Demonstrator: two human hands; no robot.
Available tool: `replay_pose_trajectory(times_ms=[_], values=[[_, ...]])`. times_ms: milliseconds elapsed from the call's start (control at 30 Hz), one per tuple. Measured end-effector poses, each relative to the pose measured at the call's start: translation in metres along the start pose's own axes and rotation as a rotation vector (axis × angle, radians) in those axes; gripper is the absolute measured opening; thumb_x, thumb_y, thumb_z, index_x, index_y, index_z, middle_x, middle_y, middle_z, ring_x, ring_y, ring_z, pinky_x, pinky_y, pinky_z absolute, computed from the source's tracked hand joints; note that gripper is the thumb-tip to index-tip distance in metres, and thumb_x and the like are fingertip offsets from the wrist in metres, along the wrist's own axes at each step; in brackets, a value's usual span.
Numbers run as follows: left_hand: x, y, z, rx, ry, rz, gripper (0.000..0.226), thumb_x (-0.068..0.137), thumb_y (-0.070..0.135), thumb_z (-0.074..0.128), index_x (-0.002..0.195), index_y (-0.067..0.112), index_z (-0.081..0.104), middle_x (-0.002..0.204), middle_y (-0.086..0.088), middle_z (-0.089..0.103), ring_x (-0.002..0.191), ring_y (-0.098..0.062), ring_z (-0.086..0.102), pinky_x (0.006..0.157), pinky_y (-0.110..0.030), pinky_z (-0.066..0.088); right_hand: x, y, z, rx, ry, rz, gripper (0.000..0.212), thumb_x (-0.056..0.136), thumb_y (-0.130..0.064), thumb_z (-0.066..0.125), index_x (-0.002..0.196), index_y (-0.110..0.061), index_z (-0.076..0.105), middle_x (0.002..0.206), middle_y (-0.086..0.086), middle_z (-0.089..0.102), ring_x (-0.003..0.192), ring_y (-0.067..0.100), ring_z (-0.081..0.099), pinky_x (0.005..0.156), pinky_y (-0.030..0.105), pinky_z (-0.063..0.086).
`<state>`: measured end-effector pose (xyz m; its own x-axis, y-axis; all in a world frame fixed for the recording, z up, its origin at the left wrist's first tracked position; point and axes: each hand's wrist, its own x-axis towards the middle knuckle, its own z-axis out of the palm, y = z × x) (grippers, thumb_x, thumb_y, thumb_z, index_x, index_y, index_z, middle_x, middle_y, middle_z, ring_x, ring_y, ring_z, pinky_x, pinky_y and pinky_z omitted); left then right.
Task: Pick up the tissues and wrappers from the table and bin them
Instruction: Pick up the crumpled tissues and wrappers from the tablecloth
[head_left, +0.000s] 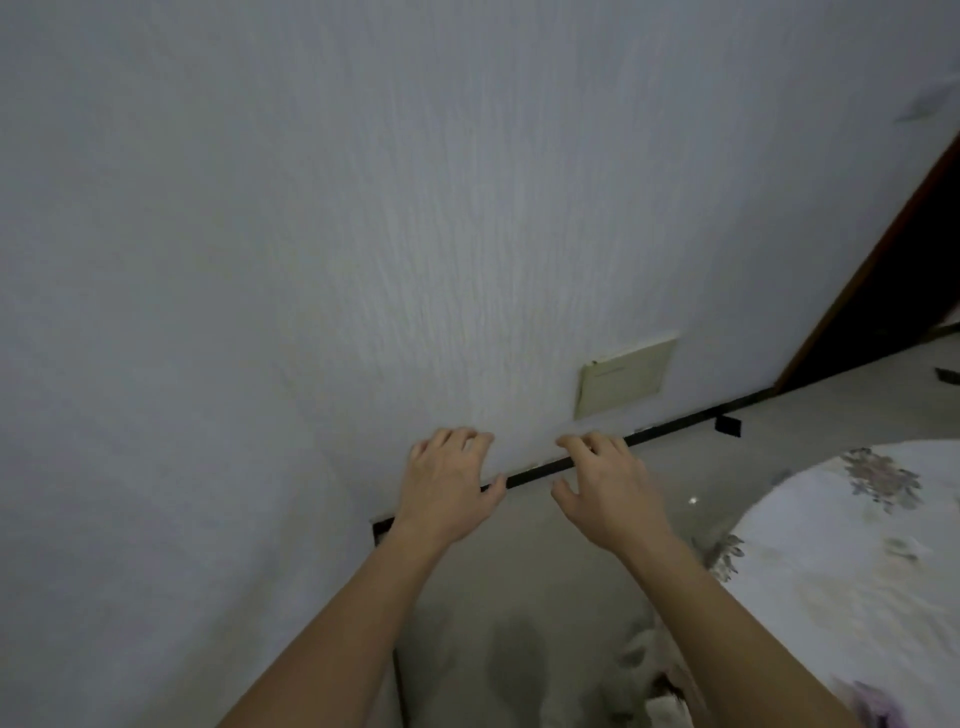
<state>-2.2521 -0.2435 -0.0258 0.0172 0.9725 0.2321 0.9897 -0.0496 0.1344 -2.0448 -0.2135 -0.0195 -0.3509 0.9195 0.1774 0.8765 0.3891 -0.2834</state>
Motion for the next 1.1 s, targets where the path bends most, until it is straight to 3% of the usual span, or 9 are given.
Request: replay_pose_trajectory(times_ms=[300,600,933,1100], values=[[0.136,-0.004,0.037,-0.048,-0.009,0.156,0.054,0.084,0.055,0.050,0.126,0.022,0.059,0.123,-0.001,0.065,0.111,-0.022,0.058,0.088,-0.041,0.047,0.085,0.051,0.011,-0.019,0.018,0.179,0.046,0.089,-0.036,0.060,0.130,-0.017,0.057,0.123,0.007,0.062,0.113,0.028,0.056,0.090,0.044,0.050],[0.289,0.014,0.086,-0.033,-0.035,0.339,0.052,0.086,0.054,0.050,0.127,0.023,0.059,0.124,0.000,0.064,0.111,-0.021,0.058,0.089,-0.040,0.046,0.187,0.134,0.038,-0.036,0.077,0.341,0.043,0.087,-0.037,0.062,0.124,-0.017,0.061,0.112,0.006,0.066,0.101,0.026,0.060,0.077,0.038,0.052],[0.432,0.085,0.125,-0.082,-0.082,0.567,0.049,0.082,0.051,0.053,0.121,0.022,0.062,0.118,0.001,0.067,0.105,-0.021,0.061,0.085,-0.039,0.048,0.272,0.233,0.019,0.031,0.108,0.572,0.046,0.089,-0.036,0.060,0.131,-0.017,0.057,0.123,0.010,0.063,0.112,0.029,0.056,0.090,0.045,0.050],[0.476,0.141,0.142,-0.155,-0.117,0.696,0.051,0.081,0.053,0.047,0.117,0.022,0.064,0.115,0.001,0.068,0.103,-0.021,0.062,0.081,-0.037,0.048,0.266,0.273,0.002,-0.049,0.166,0.719,0.041,0.084,-0.036,0.063,0.121,-0.017,0.063,0.111,0.009,0.067,0.101,0.030,0.062,0.080,0.040,0.051]])
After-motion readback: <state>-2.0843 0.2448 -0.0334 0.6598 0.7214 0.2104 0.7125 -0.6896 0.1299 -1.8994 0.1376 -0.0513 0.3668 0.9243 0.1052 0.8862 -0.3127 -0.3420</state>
